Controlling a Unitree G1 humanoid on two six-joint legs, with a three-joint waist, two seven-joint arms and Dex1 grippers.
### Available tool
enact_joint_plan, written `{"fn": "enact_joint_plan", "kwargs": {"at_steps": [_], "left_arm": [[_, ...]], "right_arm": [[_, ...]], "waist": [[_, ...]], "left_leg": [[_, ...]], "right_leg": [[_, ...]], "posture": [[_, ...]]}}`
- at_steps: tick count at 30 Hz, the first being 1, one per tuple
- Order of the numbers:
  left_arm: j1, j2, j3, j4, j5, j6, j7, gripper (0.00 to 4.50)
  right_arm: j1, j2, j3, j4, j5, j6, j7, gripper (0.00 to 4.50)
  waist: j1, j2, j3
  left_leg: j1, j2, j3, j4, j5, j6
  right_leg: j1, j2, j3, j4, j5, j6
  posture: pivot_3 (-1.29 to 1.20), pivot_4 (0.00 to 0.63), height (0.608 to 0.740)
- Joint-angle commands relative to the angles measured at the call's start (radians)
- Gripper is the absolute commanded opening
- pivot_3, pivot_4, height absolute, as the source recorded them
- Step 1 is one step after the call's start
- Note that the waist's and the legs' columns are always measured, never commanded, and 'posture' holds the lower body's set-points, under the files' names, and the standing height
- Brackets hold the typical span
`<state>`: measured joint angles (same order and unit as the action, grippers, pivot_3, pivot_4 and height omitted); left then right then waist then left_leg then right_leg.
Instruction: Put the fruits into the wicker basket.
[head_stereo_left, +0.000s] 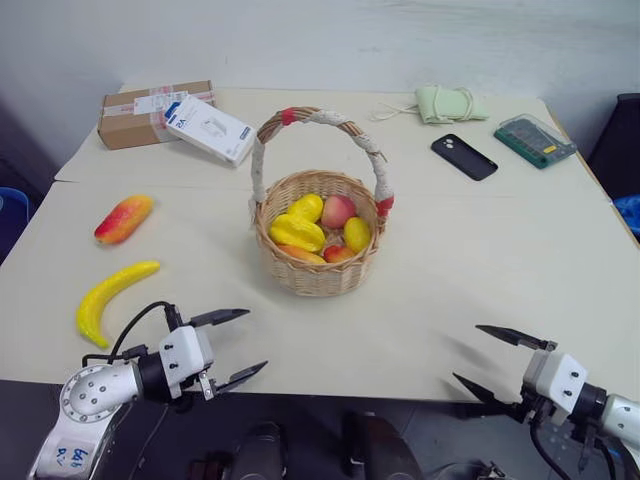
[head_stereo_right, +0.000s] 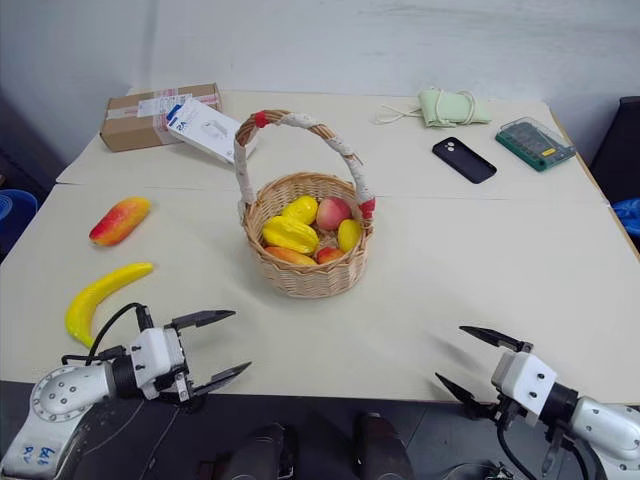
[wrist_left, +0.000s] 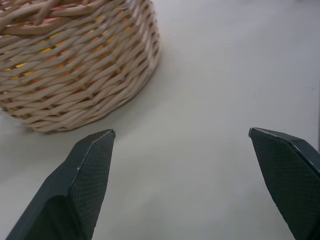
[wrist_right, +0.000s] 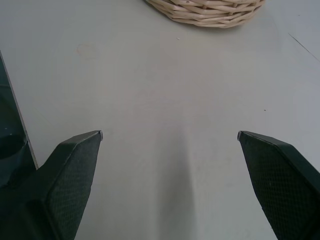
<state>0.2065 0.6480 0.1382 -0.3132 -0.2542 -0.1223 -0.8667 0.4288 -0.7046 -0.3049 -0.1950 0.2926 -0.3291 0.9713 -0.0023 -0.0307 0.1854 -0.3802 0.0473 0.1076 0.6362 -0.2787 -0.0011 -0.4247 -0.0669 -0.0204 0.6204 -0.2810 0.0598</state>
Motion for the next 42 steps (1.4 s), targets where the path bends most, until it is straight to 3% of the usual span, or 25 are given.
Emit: {"fn": "enact_joint_plan", "kwargs": {"at_steps": [1, 10, 13, 17, 22, 26, 30, 33, 36, 41, 42], "left_arm": [[-0.007, 0.000, -0.009, 0.003, 0.009, -0.034, -0.003, 4.50], [-0.032, 0.008, 0.024, -0.065, -0.121, 0.134, 0.003, 4.50], [-0.005, 0.012, 0.030, -0.108, -0.154, 0.180, -0.005, 4.50], [0.051, 0.017, 0.108, -0.123, -0.192, 0.214, 0.001, 4.50], [0.224, -0.067, 0.486, -0.121, -0.279, 0.271, 0.158, 4.50], [0.320, -0.116, 0.660, 0.000, -0.330, 0.289, 0.175, 4.50], [0.295, -0.140, 0.816, 0.107, -0.383, 0.332, 0.309, 4.50], [0.326, -0.112, 0.864, 0.173, -0.421, 0.461, 0.356, 4.50], [0.339, -0.062, 0.881, 0.200, -0.514, 0.618, 0.331, 4.50], [0.333, 0.124, 0.869, 0.191, -0.584, 0.795, 0.195, 4.50], [0.276, 0.189, 0.852, 0.227, -0.569, 0.814, 0.209, 4.50]], "right_arm": [[0.000, -0.015, -0.009, -0.007, 0.024, -0.018, 0.025, 4.47], [-0.034, 0.005, 0.026, -0.017, 0.083, -0.003, 0.066, 4.47], [-0.108, 0.052, 0.062, -0.022, 0.101, -0.069, 0.063, 4.47], [-0.175, 0.080, 0.127, -0.084, 0.160, 0.010, 0.056, 4.47], [-0.303, 0.107, 0.170, -0.213, 0.309, 0.141, 0.008, 4.47], [-0.361, 0.134, 0.228, -0.245, 0.312, 0.173, 0.011, 4.47], [-0.407, 0.164, 0.270, -0.255, 0.301, 0.173, 0.019, 4.47], [-0.414, 0.185, 0.290, -0.271, 0.304, 0.174, 0.018, 4.47], [-0.418, 0.189, 0.300, -0.272, 0.295, 0.171, 0.025, 4.47], [-0.404, 0.196, 0.302, -0.237, 0.272, 0.141, 0.046, 4.47], [-0.400, 0.199, 0.302, -0.225, 0.265, 0.132, 0.051, 4.47]], "waist": [[-0.002, 0.000, 0.000], [-0.001, 0.000, 0.000], [-0.005, 0.000, 0.000], [-0.016, 0.000, 0.000], [-0.033, 0.000, 0.000], [-0.029, 0.000, 0.000], [-0.018, -0.004, 0.000], [-0.020, -0.006, -0.002], [-0.025, -0.008, -0.003], [-0.024, -0.015, -0.008], [-0.025, -0.015, -0.008]], "left_leg": [[0.000, 0.000, 0.000, 0.000, 0.000, 0.000], [0.012, 0.004, 0.001, 0.000, -0.003, -0.004], [0.012, 0.004, 0.001, 0.000, -0.003, -0.004], [0.013, 0.006, 0.001, 0.000, -0.003, -0.005], [0.013, 0.009, 0.000, 0.000, -0.004, -0.007], [0.013, 0.010, 0.000, 0.000, -0.005, -0.009], [0.012, 0.011, -0.002, 0.001, -0.006, -0.010], [0.012, 0.010, -0.002, 0.001, -0.007, -0.012], [0.012, 0.010, -0.002, 0.001, -0.009, -0.015], [0.012, 0.014, -0.003, 0.001, -0.010, -0.017], [0.013, 0.015, -0.004, 0.000, -0.010, -0.018]], "right_leg": [[0.000, 0.000, 0.000, 0.000, 0.000, 0.000], [0.011, 0.004, 0.001, -0.001, -0.003, -0.005], [0.011, 0.004, 0.002, -0.001, -0.003, -0.005], [0.011, 0.005, 0.002, 0.000, -0.002, -0.003], [0.010, 0.007, 0.000, 0.002, -0.002, -0.004], [0.010, 0.008, -0.001, 0.001, -0.004, -0.006], [0.009, 0.008, -0.003, 0.001, -0.007, -0.011], [0.010, 0.007, -0.003, 0.000, -0.013, -0.022], [0.010, 0.007, -0.002, 0.000, -0.013, -0.022], [0.010, 0.007, -0.005, 0.001, -0.015, -0.026], [0.010, 0.007, -0.006, 0.001, -0.015, -0.027]], "posture": [[0.00, 0.150, 0.740], [0.00, 0.150, 0.740], [0.00, 0.150, 0.740], [0.00, 0.150, 0.740], [0.00, 0.150, 0.740], [0.00, 0.150, 0.740], [0.00, 0.150, 0.740], [0.00, 0.150, 0.740], [0.00, 0.150, 0.740], [0.00, 0.150, 0.740], [0.00, 0.150, 0.740]]}}
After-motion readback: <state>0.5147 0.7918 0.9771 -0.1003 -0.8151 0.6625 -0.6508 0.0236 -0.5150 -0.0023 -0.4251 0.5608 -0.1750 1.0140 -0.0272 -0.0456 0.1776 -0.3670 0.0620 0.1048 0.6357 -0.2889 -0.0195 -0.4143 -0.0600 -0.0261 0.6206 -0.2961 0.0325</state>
